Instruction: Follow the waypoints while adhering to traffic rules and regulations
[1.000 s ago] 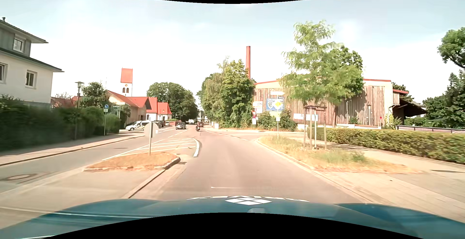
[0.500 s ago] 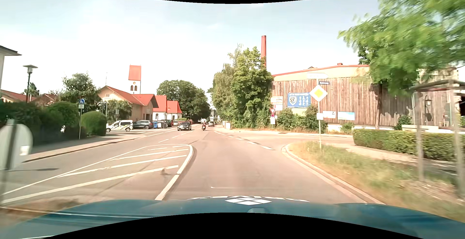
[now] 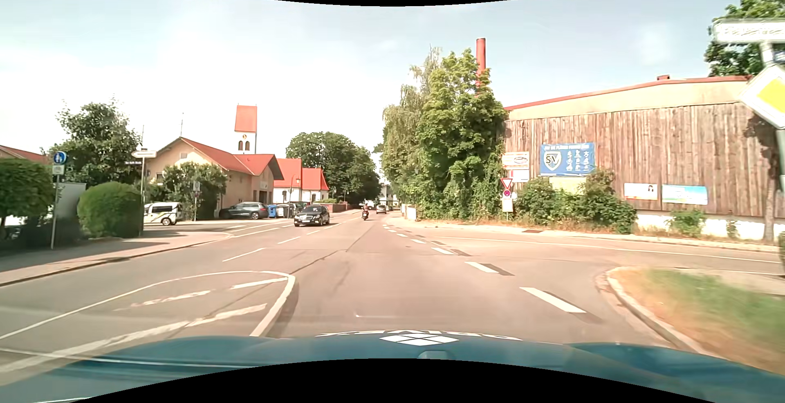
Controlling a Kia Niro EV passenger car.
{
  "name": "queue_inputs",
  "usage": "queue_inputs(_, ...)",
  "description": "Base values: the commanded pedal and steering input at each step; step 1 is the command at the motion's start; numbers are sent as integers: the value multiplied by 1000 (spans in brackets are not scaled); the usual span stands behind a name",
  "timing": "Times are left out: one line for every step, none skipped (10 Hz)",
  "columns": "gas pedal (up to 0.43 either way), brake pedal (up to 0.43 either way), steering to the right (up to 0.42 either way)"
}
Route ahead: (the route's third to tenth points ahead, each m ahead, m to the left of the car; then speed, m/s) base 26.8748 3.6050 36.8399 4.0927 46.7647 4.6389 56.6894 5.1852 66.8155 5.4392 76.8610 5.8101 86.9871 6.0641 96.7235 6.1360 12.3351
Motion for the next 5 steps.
queue_inputs(28,0,-60)
queue_inputs(28,0,-60)
queue_inputs(28,0,-58)
queue_inputs(28,0,-54)
queue_inputs(28,0,-48)
